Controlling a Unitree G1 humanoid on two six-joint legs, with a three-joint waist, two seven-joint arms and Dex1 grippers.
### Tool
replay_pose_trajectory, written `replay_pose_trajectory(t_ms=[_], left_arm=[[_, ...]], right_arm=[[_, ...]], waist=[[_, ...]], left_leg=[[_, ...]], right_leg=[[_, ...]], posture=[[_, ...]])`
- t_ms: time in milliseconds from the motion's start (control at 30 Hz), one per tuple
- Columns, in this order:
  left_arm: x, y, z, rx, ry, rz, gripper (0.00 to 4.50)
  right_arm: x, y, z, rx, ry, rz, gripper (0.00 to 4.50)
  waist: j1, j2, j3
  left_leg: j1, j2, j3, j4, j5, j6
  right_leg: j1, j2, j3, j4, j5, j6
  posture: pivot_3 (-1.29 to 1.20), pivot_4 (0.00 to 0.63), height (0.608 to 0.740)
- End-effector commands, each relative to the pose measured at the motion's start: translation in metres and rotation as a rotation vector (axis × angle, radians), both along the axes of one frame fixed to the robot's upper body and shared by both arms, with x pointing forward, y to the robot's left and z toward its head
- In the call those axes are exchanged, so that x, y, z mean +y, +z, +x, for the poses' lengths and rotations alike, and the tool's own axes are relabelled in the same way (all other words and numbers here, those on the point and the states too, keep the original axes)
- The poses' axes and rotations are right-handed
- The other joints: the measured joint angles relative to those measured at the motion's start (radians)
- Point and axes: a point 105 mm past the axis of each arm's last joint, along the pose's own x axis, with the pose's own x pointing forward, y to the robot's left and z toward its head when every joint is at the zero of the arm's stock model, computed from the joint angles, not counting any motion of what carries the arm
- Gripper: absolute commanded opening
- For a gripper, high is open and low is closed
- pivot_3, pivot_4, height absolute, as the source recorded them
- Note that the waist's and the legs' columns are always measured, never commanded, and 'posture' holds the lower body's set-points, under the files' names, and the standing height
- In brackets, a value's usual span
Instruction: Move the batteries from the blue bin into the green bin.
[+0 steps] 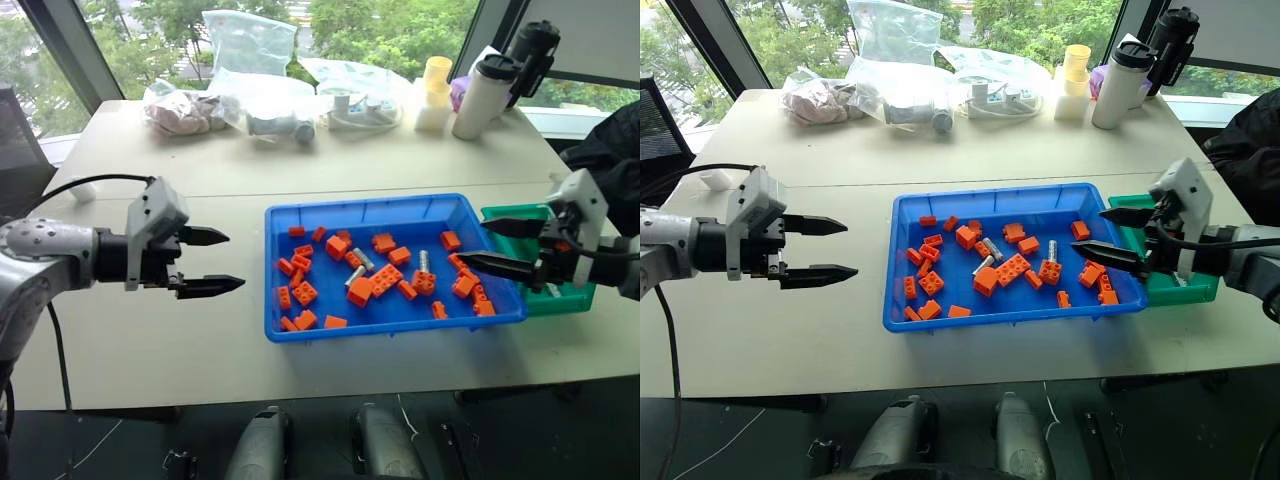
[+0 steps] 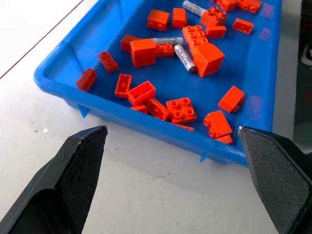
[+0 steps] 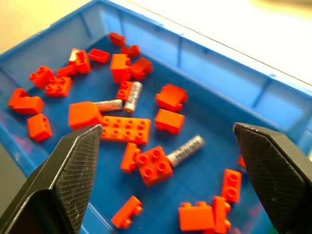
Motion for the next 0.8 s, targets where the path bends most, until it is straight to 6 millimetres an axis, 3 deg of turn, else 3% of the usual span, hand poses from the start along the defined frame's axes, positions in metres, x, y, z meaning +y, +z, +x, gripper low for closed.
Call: replay_pose_trajectory(t_ms=[33, 267, 767, 800], left_arm=[[-0.013, 0.007, -0.009, -0.026, -0.142, 0.06, 4.5], [-0.021, 0.006, -0.012, -0.053, -0.151, 0.08, 4.5], [-0.022, -0.002, -0.01, -0.06, -0.097, 0.058, 4.5], [-0.022, -0.002, -0.009, -0.062, -0.094, 0.057, 4.5]], right_arm=[[0.052, -0.016, -0.01, 0.057, 0.181, -0.02, 4.45], [0.081, -0.046, -0.006, 0.104, 0.182, -0.099, 4.45], [0.099, -0.078, 0.01, 0.153, 0.153, -0.158, 4.45], [0.1, -0.081, 0.011, 0.156, 0.154, -0.163, 4.21]], waist=[[0.0, 0.0, 0.0], [0.007, -0.001, 0.0], [0.004, 0.0, 0.0], [0.004, 0.0, 0.0]], left_leg=[[0.0, 0.0, 0.0, 0.0, 0.0, 0.0], [-0.005, -0.002, 0.0, 0.002, 0.0, 0.0], [-0.005, -0.001, 0.0, 0.001, 0.0, 0.0], [-0.005, -0.001, 0.0, 0.001, 0.0, 0.0]], right_leg=[[0.0, 0.0, 0.0, 0.0, 0.0, 0.0], [-0.005, -0.002, 0.0, 0.001, 0.0, 0.0], [-0.006, -0.001, 0.0, 0.002, 0.0, 0.0], [-0.006, -0.001, 0.0, 0.002, 0.0, 0.0]], posture=[[0.0, 0.15, 0.74], [0.0, 0.15, 0.74], [0.0, 0.15, 0.74], [0.0, 0.15, 0.74]])
